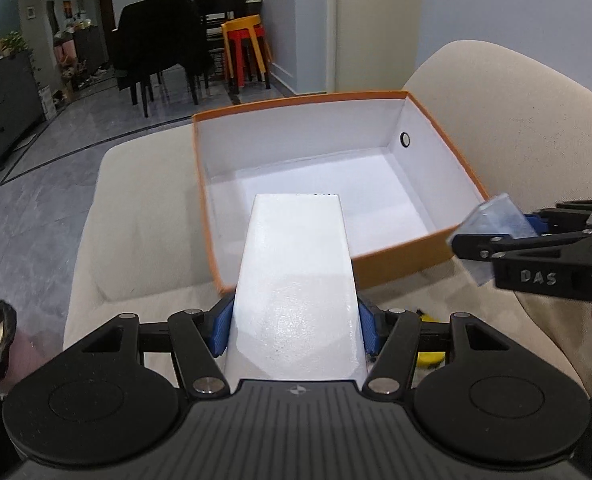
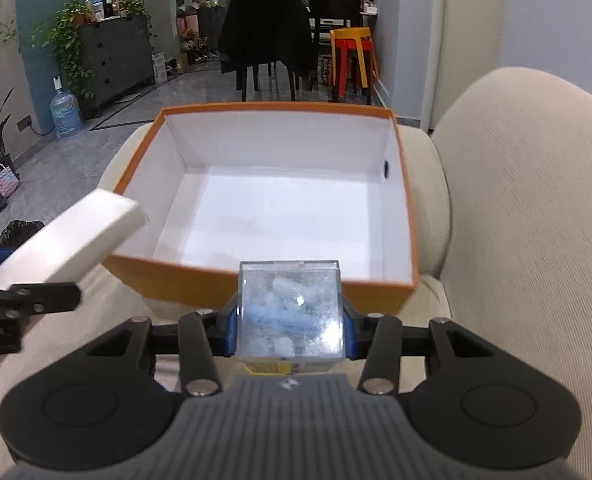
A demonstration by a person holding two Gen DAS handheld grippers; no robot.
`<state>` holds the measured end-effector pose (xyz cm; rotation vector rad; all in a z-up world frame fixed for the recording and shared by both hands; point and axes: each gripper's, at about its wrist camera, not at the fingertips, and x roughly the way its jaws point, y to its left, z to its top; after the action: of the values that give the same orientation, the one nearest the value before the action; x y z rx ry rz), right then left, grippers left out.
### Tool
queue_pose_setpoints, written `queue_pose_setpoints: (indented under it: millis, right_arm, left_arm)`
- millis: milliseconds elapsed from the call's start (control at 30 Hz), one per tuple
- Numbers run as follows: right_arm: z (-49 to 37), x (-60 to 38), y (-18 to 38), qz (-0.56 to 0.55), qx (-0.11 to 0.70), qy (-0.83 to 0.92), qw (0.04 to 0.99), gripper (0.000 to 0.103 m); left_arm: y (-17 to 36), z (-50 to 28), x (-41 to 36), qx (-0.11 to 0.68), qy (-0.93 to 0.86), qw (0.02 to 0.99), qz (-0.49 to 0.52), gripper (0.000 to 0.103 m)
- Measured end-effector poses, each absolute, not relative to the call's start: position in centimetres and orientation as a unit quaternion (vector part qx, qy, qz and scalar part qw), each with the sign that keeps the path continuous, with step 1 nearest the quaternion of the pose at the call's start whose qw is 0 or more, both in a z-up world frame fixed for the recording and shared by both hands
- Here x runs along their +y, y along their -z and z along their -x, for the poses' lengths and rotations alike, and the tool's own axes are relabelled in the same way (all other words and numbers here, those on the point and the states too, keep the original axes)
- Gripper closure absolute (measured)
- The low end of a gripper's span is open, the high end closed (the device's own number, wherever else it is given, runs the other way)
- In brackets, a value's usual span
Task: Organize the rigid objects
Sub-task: 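Carry the white box and clear cube into the orange shoebox with both tools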
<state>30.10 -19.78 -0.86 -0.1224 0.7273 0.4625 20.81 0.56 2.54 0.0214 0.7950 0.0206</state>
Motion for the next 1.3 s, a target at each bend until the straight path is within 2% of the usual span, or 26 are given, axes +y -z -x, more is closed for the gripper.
queue_pose_setpoints:
  millis: [633, 1300]
  right_arm:
    - [-37.4, -14.9, -0.1, 0.071, 0.336, -0.234, 0.910, 0.057]
    - [-45.5, -11.8, 6.2, 0.027, 0.467, -0.206, 0.860, 0.057]
  left_arm:
    - [-2.3, -30.3, 1.0, 0.389, -0.036, 0.920, -0.027, 0.034]
    - [1.7, -34.6, 1.5, 0.442, -0.073, 0.891, -0.070, 0.034]
